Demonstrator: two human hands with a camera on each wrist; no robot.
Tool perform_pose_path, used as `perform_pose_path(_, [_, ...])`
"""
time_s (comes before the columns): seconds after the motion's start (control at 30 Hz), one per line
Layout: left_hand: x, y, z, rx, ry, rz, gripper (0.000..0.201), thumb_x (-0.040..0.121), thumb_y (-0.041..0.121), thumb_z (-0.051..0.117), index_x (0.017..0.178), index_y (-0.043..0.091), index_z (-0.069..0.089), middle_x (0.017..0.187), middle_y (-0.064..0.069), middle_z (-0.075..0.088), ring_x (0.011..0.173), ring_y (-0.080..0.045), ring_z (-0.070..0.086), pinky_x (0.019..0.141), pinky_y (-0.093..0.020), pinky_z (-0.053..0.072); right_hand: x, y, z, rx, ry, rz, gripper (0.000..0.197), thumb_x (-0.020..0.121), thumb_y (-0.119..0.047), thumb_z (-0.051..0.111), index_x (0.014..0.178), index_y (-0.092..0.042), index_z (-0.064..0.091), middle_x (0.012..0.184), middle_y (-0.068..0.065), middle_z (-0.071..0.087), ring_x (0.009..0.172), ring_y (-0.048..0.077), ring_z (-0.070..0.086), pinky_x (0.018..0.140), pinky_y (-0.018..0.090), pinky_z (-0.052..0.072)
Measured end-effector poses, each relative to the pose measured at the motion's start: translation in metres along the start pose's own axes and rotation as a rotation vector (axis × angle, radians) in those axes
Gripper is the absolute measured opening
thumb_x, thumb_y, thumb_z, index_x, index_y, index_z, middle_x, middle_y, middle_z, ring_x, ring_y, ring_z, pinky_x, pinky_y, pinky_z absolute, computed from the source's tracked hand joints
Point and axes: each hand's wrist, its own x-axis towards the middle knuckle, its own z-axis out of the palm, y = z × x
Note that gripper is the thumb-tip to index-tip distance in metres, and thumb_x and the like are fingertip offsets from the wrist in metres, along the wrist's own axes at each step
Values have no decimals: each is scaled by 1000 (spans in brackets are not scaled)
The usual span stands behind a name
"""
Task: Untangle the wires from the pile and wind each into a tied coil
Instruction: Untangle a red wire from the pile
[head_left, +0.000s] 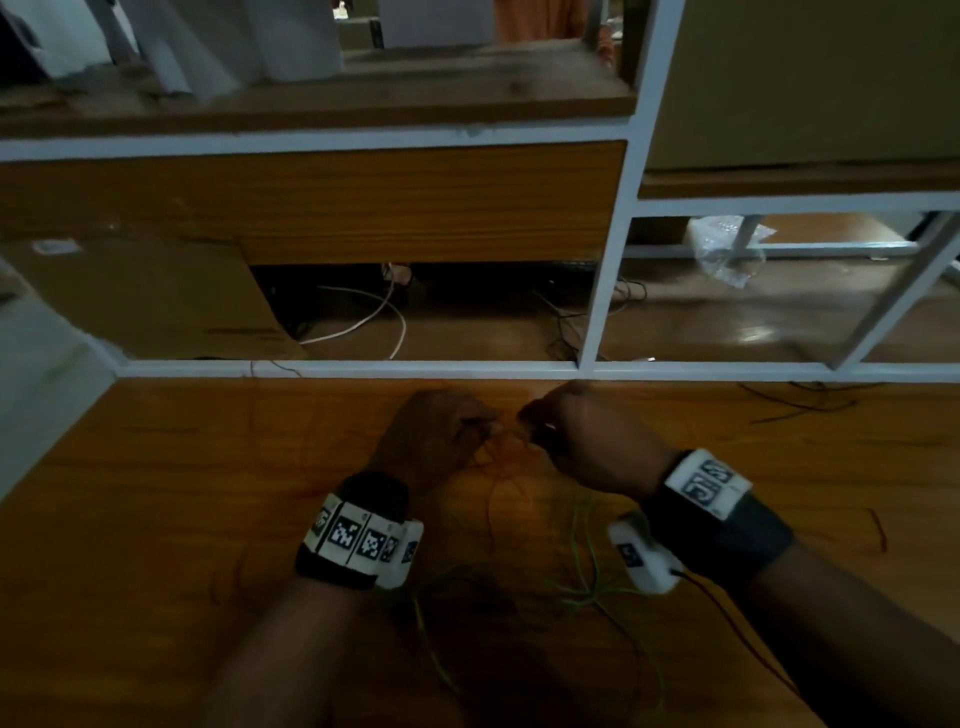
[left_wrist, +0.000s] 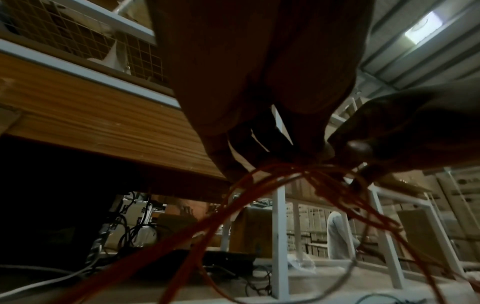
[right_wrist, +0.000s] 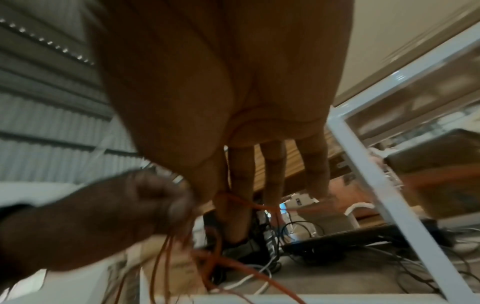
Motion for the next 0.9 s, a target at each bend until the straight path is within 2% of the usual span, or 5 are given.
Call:
perform_pose_path(0.17, [4,-18,7,33,46,15,50,92,56,42,103,19,74,96,3,70,87,-10,58,79,-32,48,-2,2,-16,58,172,-33,49,81,-43,28,92,-25,73,81,-2,74,75,23,69,65,41,58])
perform_pose_path(0.4, [9,-23,20,48,135,42,29,96,40,55,101,19,74,90,4,68,84,-12,60,75,-28,48,-25,24,-47,143,373,-11,22,96,-19,55,86,-23,74,72,-11,69,66,8,63,60,35,53])
perform_pose_path(0.57, [10,-29,24,-142,30,-122,5,90,30,68,92,26,71,92,15,62,86,-1,57,74,-15,44,-42,48,-55,249,501,114,20,99,-13,62,86,-21,76,73,-12,70,67,7,67,64,39,56])
perform_pose_path(0.8, [6,-78,24,148,22,-628,18,96,37,58,107,25,63,113,0,64,106,-22,59,90,-35,46,-75,77,-64,363,538,236,27,99,-11,64,77,-25,73,83,-9,75,79,8,70,74,28,55])
perform_pose_path(0.9, [11,-44,22,138,48,-326,35,96,34,58,129,21,57,133,-3,56,124,-23,50,103,-38,39,-77,76,-50,390,501,221,33,98,-13,66,73,-34,71,85,-5,77,80,21,73,78,47,57])
